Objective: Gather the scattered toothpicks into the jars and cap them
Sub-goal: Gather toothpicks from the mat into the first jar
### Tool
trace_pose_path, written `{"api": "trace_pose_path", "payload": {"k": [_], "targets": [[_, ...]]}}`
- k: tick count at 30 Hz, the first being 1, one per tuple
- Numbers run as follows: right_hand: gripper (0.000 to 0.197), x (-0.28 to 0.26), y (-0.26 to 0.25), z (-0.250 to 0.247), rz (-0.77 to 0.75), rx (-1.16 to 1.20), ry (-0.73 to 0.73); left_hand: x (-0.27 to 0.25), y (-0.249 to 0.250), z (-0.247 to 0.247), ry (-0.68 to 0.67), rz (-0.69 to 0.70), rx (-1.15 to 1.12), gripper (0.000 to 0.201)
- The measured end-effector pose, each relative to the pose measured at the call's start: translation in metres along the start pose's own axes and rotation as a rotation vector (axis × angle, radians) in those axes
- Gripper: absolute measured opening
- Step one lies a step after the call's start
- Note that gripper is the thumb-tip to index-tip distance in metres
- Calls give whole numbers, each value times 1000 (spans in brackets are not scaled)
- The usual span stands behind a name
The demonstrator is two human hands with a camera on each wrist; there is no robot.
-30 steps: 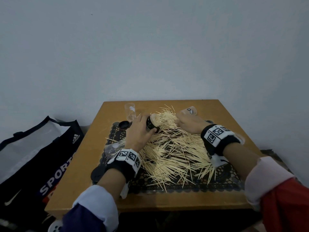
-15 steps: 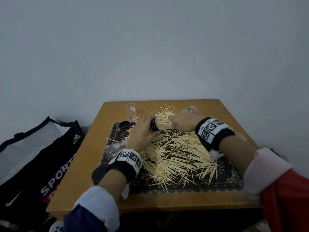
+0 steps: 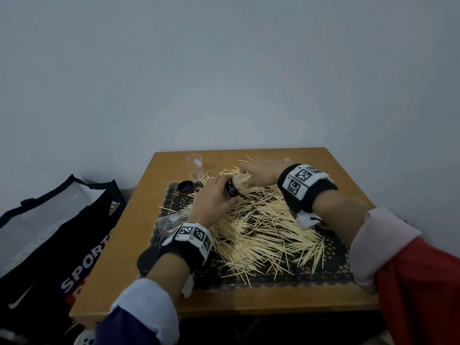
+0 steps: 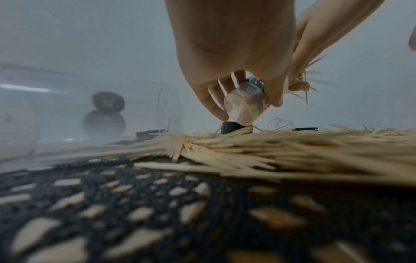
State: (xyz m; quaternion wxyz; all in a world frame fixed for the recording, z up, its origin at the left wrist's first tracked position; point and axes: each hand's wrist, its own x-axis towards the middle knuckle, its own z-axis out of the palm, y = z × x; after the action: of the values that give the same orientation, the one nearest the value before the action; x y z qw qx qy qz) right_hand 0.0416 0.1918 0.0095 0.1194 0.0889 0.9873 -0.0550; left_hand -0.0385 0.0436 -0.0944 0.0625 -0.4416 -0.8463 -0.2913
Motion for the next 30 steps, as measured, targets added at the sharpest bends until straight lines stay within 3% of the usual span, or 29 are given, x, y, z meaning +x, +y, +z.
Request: {"api": "trace_pose_path", "payload": {"k": [5, 8, 13, 17, 22, 30], "targets": [[49, 9, 17, -2, -6, 325, -16, 0, 0, 0, 34, -4, -24, 61], [45, 8, 22, -2, -22, 413, 87, 0, -1, 0, 44, 10, -21, 60], [28, 8, 19, 2, -82, 378, 211, 1, -1, 0, 55, 20, -34, 61], [33, 6, 13, 3, -106, 279, 189, 1, 0, 0, 46, 33, -53, 60], [43, 3, 21, 2, -49, 530, 156, 1, -1, 0, 60, 23, -53, 61], [14, 2, 18, 0, -16, 651, 338, 1, 0, -1, 56, 49, -64, 61]]}}
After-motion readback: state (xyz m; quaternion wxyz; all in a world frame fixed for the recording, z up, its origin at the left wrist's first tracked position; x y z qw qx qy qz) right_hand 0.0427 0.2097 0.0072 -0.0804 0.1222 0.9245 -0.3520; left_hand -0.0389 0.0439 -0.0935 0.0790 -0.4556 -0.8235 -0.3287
